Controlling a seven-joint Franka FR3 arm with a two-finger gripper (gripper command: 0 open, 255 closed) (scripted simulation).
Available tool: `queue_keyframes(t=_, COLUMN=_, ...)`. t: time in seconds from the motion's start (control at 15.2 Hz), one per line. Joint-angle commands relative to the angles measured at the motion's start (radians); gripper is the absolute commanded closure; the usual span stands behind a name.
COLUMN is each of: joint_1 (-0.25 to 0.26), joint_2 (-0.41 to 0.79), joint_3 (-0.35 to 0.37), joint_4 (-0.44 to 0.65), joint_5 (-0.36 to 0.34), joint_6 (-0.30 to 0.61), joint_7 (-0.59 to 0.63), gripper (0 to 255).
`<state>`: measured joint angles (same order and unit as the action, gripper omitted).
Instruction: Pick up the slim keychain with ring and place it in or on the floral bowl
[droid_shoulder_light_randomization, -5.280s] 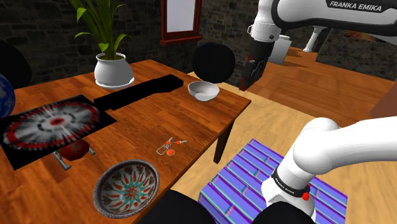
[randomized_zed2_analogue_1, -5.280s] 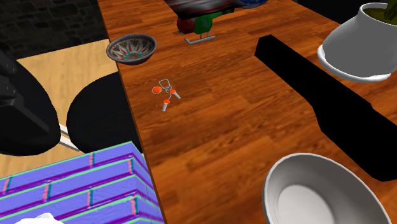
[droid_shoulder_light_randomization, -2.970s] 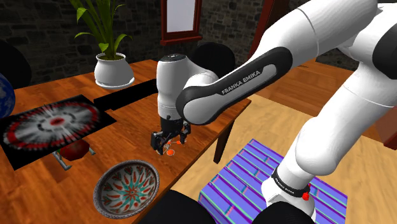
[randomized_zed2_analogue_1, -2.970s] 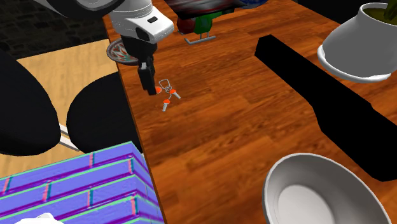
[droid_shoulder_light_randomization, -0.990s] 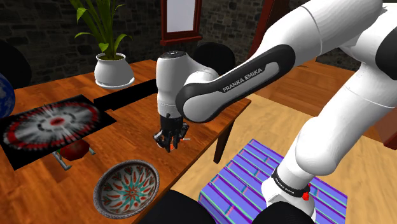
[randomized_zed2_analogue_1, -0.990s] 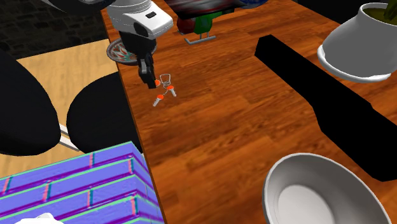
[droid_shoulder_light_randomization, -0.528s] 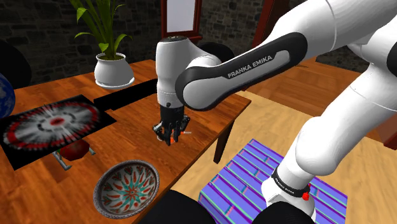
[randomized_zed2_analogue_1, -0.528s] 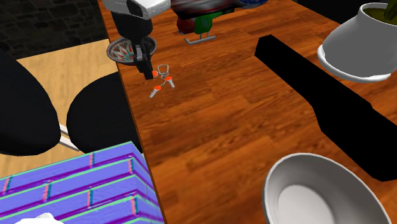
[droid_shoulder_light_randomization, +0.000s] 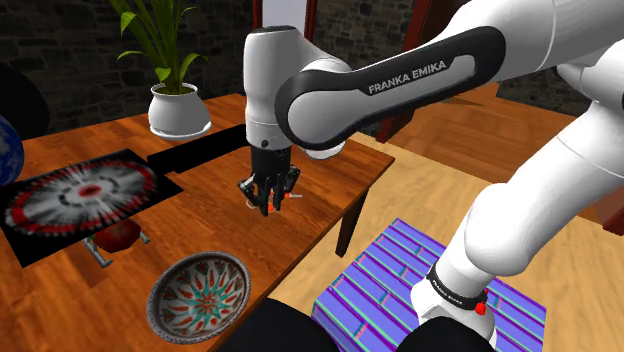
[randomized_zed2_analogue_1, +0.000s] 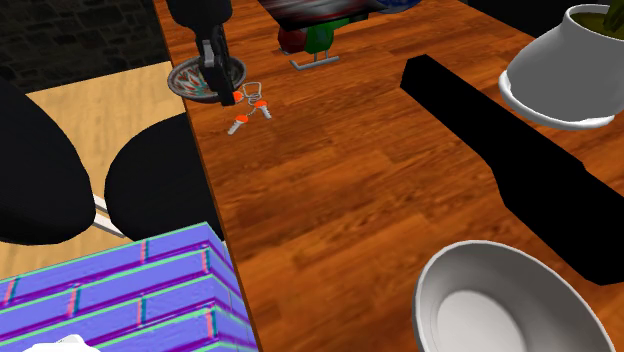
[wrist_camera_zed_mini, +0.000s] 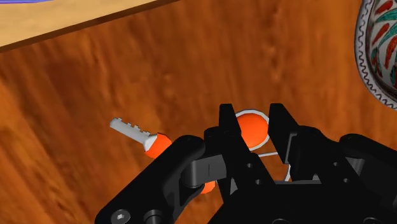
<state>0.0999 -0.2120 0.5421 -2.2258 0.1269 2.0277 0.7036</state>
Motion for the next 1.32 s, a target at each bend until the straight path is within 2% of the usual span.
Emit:
queue_keyframes(t=0.0, joint_1=-0.001, joint_2=-0.007, joint_3=-0.004, joint_4=0.016, joint_5=0.001, joint_6=-0.023, joint_7=-0.004, gripper=255)
queue_keyframes(t=0.4, joint_1=0.046, joint_2=0.098, joint_3=0.101, joint_4=0.128, joint_5=-0.044, joint_6=-0.034, joint_7=0.177, gripper=255)
queue_keyframes(t=0.79, joint_1=0.111, joint_2=0.256, joint_3=0.192, joint_4=0.281, joint_5=-0.149, joint_6=-0.061, joint_7=0.38, gripper=255)
queue_keyframes(t=1.12, joint_1=0.214, joint_2=0.427, joint_3=0.232, joint_4=0.451, joint_5=-0.276, joint_6=-0.111, joint_7=0.554, gripper=255)
queue_keyframes(t=1.25, joint_1=0.218, joint_2=0.434, joint_3=0.227, joint_4=0.431, joint_5=-0.281, joint_6=-0.086, joint_7=0.558, gripper=255)
